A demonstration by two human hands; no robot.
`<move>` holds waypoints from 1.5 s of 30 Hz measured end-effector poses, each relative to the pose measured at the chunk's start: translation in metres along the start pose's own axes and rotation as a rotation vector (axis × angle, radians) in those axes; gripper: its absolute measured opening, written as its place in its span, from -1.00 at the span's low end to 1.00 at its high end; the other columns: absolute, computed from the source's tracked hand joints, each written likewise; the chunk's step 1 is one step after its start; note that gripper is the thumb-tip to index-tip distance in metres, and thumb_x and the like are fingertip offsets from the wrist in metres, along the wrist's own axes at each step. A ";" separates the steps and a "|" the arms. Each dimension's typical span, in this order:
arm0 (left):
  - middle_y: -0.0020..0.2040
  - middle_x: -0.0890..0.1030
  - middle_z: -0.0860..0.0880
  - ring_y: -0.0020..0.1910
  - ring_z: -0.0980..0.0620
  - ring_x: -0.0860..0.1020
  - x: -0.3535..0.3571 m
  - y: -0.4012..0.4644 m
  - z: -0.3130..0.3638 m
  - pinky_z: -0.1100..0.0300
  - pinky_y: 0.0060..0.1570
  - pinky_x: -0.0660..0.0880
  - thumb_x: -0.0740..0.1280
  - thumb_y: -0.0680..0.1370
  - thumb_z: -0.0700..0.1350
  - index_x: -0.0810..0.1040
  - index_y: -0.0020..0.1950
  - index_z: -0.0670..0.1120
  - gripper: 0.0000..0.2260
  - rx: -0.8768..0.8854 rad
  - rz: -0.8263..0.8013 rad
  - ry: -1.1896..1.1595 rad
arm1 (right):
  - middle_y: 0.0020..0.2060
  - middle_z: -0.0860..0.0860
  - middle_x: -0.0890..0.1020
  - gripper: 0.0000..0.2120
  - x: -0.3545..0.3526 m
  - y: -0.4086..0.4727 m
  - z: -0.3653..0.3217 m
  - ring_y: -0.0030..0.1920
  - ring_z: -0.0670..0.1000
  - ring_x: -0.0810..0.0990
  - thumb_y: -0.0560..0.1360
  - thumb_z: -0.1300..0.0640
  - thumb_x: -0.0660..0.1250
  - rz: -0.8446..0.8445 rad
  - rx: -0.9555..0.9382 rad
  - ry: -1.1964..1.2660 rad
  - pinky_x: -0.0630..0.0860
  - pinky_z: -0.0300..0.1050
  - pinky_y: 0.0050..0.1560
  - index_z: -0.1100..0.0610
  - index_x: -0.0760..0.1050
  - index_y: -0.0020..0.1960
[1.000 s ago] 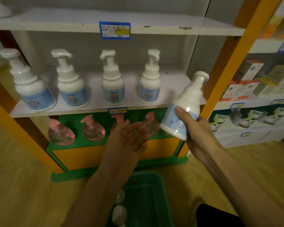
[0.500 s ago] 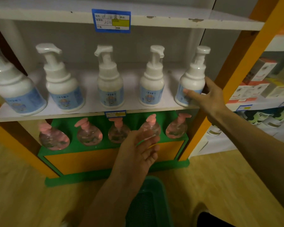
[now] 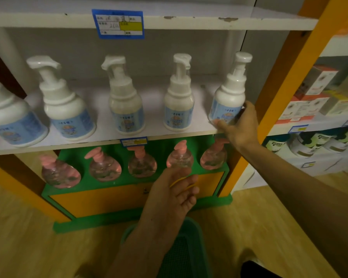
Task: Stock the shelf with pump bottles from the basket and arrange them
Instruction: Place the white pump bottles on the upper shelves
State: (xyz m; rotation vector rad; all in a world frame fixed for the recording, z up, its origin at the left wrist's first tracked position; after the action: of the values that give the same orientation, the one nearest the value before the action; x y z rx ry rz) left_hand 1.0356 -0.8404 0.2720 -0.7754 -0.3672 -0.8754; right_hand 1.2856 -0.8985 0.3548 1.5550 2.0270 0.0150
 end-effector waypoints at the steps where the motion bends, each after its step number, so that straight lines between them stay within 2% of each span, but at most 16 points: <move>1: -0.04 0.71 -0.08 -0.29 0.08 0.65 0.000 0.001 -0.001 0.18 -0.26 0.50 0.37 0.23 0.09 0.61 0.10 -0.10 -0.50 -0.003 0.001 0.002 | 0.23 0.10 0.47 -0.20 -0.001 0.000 0.001 0.24 0.08 0.48 0.25 0.07 0.60 0.015 -0.003 0.005 0.50 0.06 0.24 0.17 0.27 0.36; 4: -0.03 0.71 -0.09 -0.29 0.08 0.65 -0.002 0.002 -0.001 0.17 -0.26 0.50 0.37 0.25 0.09 0.61 0.09 -0.10 -0.53 -0.001 -0.002 0.009 | 0.17 -0.01 0.51 -0.28 -0.004 0.001 0.004 0.13 -0.03 0.51 0.28 0.10 0.57 0.001 -0.024 0.023 0.54 -0.21 0.06 0.15 0.30 0.33; 7: -0.02 0.71 -0.09 -0.28 0.07 0.66 -0.006 0.003 0.000 0.18 -0.27 0.50 0.40 0.22 0.09 0.62 0.08 -0.10 -0.51 0.002 -0.001 0.018 | 0.08 -0.11 0.50 -0.31 -0.007 0.001 0.006 0.06 -0.08 0.51 0.29 0.10 0.57 -0.055 -0.039 0.031 0.43 -0.41 -0.14 0.12 0.32 0.32; 11: -0.02 0.71 -0.09 -0.27 0.07 0.65 -0.008 0.002 0.003 0.18 -0.26 0.50 0.41 0.20 0.09 0.62 0.07 -0.10 -0.50 0.013 -0.007 0.031 | 0.19 -0.02 0.54 -0.32 -0.009 0.002 0.008 0.11 -0.02 0.52 0.32 0.10 0.55 -0.125 -0.018 0.036 0.47 -0.24 0.00 0.12 0.31 0.34; 17: -0.14 0.71 -0.06 -0.29 0.06 0.60 -0.018 -0.007 0.007 0.20 -0.28 0.50 0.28 0.50 -0.02 0.59 0.08 -0.12 -0.74 0.027 0.045 0.050 | 0.37 0.08 0.41 -0.23 -0.016 -0.040 -0.001 0.32 -0.01 0.40 0.38 0.13 0.51 -0.008 0.018 0.011 0.33 -0.21 0.22 0.16 0.16 0.46; 20: -0.19 0.69 -0.05 -0.30 0.07 0.59 -0.034 -0.015 0.007 0.22 -0.28 0.49 0.27 0.52 -0.04 0.57 0.07 -0.14 -0.77 0.049 0.082 0.099 | 0.30 0.15 0.47 -0.38 -0.023 -0.089 -0.005 0.29 0.08 0.43 0.45 0.12 0.42 0.075 -0.093 -0.089 0.32 -0.24 0.21 0.22 0.25 0.42; 23: -0.24 0.65 -0.02 -0.33 0.09 0.57 -0.060 -0.023 0.003 0.23 -0.33 0.47 0.25 0.54 -0.07 0.56 -0.02 -0.11 -0.84 0.057 0.156 0.198 | 0.11 0.15 0.57 -0.65 -0.016 -0.137 -0.009 0.11 0.13 0.52 0.47 0.19 0.36 0.017 -0.254 -0.124 0.48 0.00 0.13 0.21 0.43 0.23; 25: -0.24 0.61 -0.02 -0.32 0.07 0.53 -0.084 -0.029 -0.002 0.22 -0.34 0.44 0.24 0.54 -0.09 0.53 -0.07 -0.09 -0.88 0.053 0.250 0.286 | -0.02 0.14 0.60 -0.78 -0.001 -0.163 -0.007 -0.03 0.12 0.55 0.47 0.24 0.35 -0.106 -0.300 -0.133 0.52 0.11 -0.01 0.22 0.49 0.11; 27: -0.21 0.59 -0.06 -0.30 0.04 0.52 -0.110 -0.034 -0.004 0.20 -0.33 0.43 0.23 0.55 -0.09 0.51 -0.07 -0.09 -0.89 0.072 0.341 0.424 | -0.09 0.09 0.58 -0.85 0.019 -0.185 -0.004 -0.11 0.06 0.54 0.48 0.25 0.34 -0.274 -0.297 -0.141 0.53 0.05 -0.11 0.21 0.50 0.06; 29: -0.16 0.58 -0.09 -0.26 0.01 0.53 -0.139 -0.039 -0.009 0.17 -0.29 0.46 0.22 0.56 -0.09 0.50 -0.06 -0.10 -0.89 0.099 0.405 0.653 | -0.13 0.06 0.56 -0.87 0.039 -0.211 0.000 -0.14 0.03 0.52 0.48 0.24 0.35 -0.427 -0.295 -0.180 0.51 -0.01 -0.13 0.18 0.50 0.03; 32: -0.17 0.56 -0.11 -0.19 -0.04 0.54 -0.175 -0.054 -0.040 0.12 -0.19 0.46 0.22 0.58 -0.08 0.52 -0.03 -0.19 -0.81 0.091 0.381 1.070 | -0.15 -0.02 0.53 -0.83 0.069 -0.252 0.013 -0.14 -0.02 0.51 0.47 0.23 0.37 -0.618 -0.282 -0.205 0.52 -0.05 -0.09 0.16 0.51 0.06; 34: -0.25 0.53 -0.13 -0.24 -0.05 0.52 -0.203 -0.067 -0.071 0.19 -0.25 0.44 0.24 0.57 -0.12 0.52 -0.11 -0.25 -0.80 0.076 0.394 1.172 | -0.12 -0.04 0.54 -0.79 0.089 -0.284 0.027 -0.09 -0.04 0.52 0.49 0.19 0.36 -0.755 -0.261 -0.244 0.52 -0.07 -0.06 0.12 0.50 0.12; 37: -0.32 0.47 -0.02 -0.35 0.09 0.45 -0.242 -0.080 -0.129 0.42 -0.44 0.37 0.27 0.54 -0.14 0.42 -0.22 -0.07 -0.86 -0.059 0.345 1.301 | 0.05 0.07 0.59 -0.72 0.116 -0.334 0.052 0.03 0.03 0.55 0.51 0.15 0.33 -0.958 -0.236 -0.321 0.48 -0.12 0.00 0.13 0.47 0.22; 39: -0.15 0.53 -0.07 -0.18 0.03 0.51 -0.263 -0.083 -0.174 0.36 -0.28 0.45 0.31 0.51 -0.11 0.43 -0.03 -0.08 -0.90 -0.221 0.213 1.411 | 0.19 0.13 0.54 -0.63 0.133 -0.367 0.071 0.16 0.09 0.51 0.53 0.14 0.31 -1.121 -0.201 -0.387 0.48 -0.03 0.15 0.13 0.39 0.32; 42: 0.29 0.42 -0.17 0.23 -0.10 0.44 -0.287 -0.086 -0.228 0.11 0.13 0.43 0.35 0.50 -0.03 0.24 0.37 -0.17 -0.47 -0.405 0.073 1.501 | 0.27 0.15 0.47 -0.56 0.152 -0.403 0.093 0.24 0.13 0.45 0.54 0.11 0.29 -1.277 -0.204 -0.507 0.44 0.08 0.23 0.10 0.31 0.39; 45: 0.42 0.30 -0.19 0.37 -0.17 0.34 -0.296 -0.082 -0.254 0.03 0.30 0.34 0.38 0.48 -0.02 0.03 0.51 -0.13 -0.26 -0.426 0.064 1.464 | 0.23 0.16 0.46 -0.50 0.171 -0.425 0.107 0.20 0.15 0.47 0.53 0.13 0.29 -1.367 -0.260 -0.615 0.47 0.06 0.15 0.06 0.26 0.43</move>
State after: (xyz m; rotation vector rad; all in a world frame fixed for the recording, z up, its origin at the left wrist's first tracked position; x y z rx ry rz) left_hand 0.7870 -0.8989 -0.0345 -0.3484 1.1547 -1.2452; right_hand 0.9323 -0.9181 0.0450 -0.1962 2.0128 -0.6020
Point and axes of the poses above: each hand's wrist, its own y-axis towards the middle knuckle, its own x-axis out of the palm, z = x × y, the point moved 9 cm from there along y, towards the middle knuckle
